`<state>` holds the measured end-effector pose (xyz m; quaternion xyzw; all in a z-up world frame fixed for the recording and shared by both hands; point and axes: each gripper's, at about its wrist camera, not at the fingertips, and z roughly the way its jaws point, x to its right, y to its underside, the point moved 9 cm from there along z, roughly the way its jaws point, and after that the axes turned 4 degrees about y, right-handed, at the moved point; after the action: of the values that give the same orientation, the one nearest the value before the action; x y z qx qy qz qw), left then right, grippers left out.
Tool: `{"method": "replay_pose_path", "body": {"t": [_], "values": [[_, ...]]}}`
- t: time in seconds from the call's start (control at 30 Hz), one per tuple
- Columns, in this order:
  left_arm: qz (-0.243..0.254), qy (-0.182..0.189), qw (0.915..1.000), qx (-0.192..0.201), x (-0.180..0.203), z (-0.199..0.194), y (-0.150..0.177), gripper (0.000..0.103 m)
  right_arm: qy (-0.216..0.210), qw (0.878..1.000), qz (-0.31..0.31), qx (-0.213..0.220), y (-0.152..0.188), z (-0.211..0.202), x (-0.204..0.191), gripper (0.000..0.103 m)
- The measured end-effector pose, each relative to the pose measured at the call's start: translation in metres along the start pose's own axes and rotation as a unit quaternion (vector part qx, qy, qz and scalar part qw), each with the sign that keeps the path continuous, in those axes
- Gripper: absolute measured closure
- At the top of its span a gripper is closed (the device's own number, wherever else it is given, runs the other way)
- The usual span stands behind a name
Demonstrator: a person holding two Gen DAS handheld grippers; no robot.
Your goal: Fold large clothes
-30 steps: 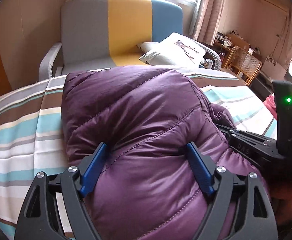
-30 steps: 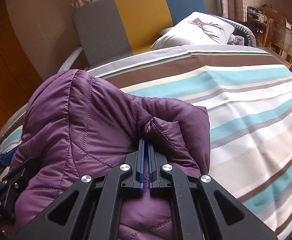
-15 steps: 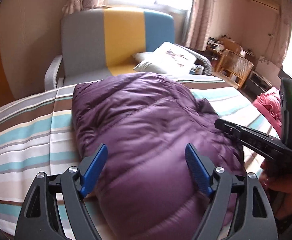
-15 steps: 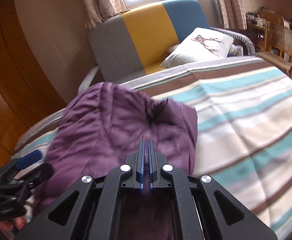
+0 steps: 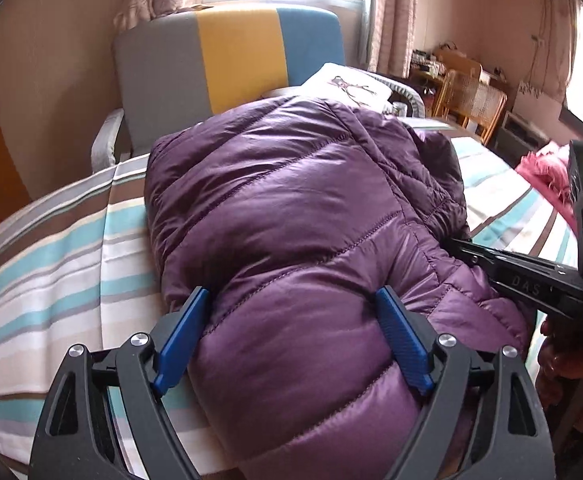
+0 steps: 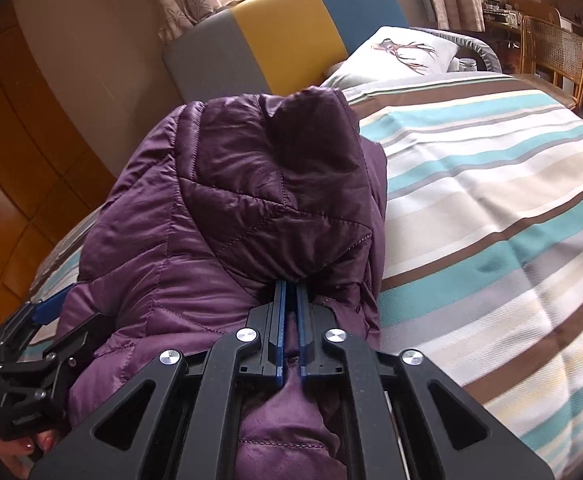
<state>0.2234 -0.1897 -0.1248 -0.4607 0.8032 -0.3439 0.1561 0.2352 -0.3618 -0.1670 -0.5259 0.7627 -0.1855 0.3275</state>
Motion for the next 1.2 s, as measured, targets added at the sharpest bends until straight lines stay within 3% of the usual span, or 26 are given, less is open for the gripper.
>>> {"method": "replay_pose_path", "body": {"t": [0.1, 0.17, 0.2, 0.53, 0.73, 0.9, 1.0, 1.2], "values": [[-0.040, 0.014, 0.9991, 0.006, -0.010, -0.010, 0.004, 0.015, 0.013, 1.000, 0.006, 0.012, -0.004, -0.019, 0.000, 0.084], [-0.066, 0.025, 0.9974, 0.012, -0.016, -0.016, 0.009, 0.015, 0.022, 1.000, 0.003, 0.021, -0.005, -0.030, -0.001, 0.067], [-0.078, 0.028, 0.9965, 0.015, -0.020, -0.019, 0.012, 0.015, 0.032, 0.999, -0.003, 0.024, -0.005, -0.035, -0.002, 0.063], [-0.086, 0.029, 0.9959, 0.004, -0.028, -0.018, 0.029, 0.014, 0.044, 0.999, -0.023, 0.017, 0.011, -0.039, -0.010, 0.062], [-0.111, 0.054, 0.9924, -0.005, -0.035, -0.020, 0.032, 0.013, 0.038, 0.999, -0.027, 0.005, 0.016, -0.040, -0.011, 0.062], [-0.106, 0.039, 0.9936, 0.000, -0.044, -0.028, 0.027, 0.008, 0.038, 0.999, -0.034, -0.002, 0.015, -0.042, -0.013, 0.062], [-0.110, 0.034, 0.9933, 0.000, -0.048, -0.027, 0.023, 0.007, 0.041, 0.998, -0.036, -0.004, 0.017, -0.044, -0.014, 0.049], [-0.098, 0.039, 0.9936, -0.041, -0.044, -0.005, 0.041, 0.006, 0.057, 0.997, -0.052, -0.025, 0.035, -0.029, -0.009, 0.048]]}}
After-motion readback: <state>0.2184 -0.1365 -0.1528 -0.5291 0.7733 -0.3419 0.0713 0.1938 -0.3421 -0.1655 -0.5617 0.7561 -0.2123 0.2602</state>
